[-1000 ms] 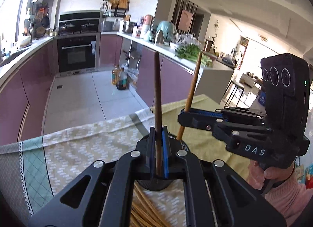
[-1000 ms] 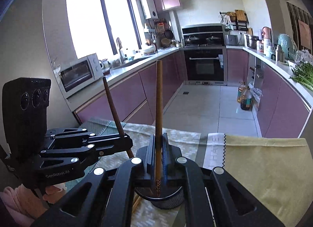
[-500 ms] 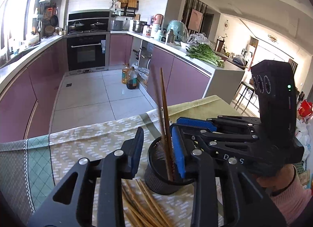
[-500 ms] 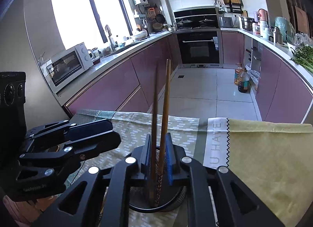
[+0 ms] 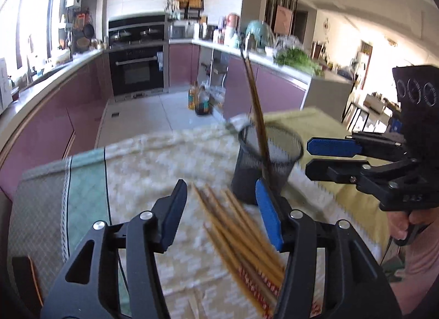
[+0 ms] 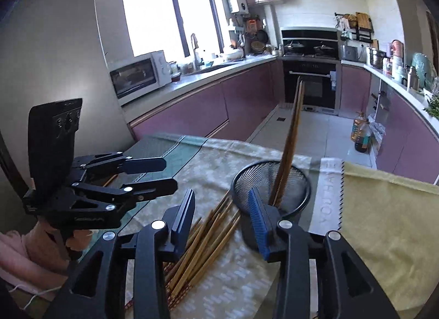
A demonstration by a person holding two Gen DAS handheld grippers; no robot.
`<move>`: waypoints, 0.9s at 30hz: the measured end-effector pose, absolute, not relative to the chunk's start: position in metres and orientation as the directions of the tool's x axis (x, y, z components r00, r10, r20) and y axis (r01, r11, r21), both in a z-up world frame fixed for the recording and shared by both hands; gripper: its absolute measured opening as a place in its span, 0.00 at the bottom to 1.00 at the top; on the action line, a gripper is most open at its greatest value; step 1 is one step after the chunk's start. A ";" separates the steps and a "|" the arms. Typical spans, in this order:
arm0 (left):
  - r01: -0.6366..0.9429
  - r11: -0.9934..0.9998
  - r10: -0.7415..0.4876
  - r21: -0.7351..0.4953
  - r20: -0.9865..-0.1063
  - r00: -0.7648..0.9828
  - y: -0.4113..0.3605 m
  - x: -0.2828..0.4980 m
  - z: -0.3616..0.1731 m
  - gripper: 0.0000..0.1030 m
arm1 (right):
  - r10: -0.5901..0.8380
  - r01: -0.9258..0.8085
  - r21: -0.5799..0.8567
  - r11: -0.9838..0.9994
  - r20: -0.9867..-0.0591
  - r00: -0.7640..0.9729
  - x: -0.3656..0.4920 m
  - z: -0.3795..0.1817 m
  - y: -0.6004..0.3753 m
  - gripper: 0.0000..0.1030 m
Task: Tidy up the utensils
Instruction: 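Lower the chopsticks into the mesh cup and open both tools, then move both tools back down to the chopstick pile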
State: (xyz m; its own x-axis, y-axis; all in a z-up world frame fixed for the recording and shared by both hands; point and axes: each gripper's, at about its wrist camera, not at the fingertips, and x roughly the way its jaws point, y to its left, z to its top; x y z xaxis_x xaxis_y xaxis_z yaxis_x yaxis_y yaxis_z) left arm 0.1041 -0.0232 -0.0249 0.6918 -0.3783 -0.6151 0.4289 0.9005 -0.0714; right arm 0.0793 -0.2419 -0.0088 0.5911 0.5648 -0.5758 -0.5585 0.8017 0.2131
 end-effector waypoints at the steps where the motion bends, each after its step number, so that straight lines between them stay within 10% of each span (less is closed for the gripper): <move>1: 0.428 0.901 -0.368 -0.065 -0.638 0.677 -0.022 0.101 -0.036 0.50 | 0.567 -0.564 0.219 0.796 -0.596 0.569 0.077 -0.019 -0.236 0.37; 27: 0.440 0.890 -0.361 -0.123 -0.781 0.510 -0.015 0.086 -0.112 0.30 | 0.500 -0.486 0.268 0.832 -0.741 0.448 0.078 -0.092 -0.212 0.17</move>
State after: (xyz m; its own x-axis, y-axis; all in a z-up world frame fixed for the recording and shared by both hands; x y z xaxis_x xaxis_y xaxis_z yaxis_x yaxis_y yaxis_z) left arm 0.0863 -0.0152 -0.1123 0.5099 -0.3606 -0.7810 0.4399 0.8895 -0.1235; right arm 0.0781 -0.2123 -0.0925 0.4479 0.5002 -0.7411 -0.4856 0.8321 0.2681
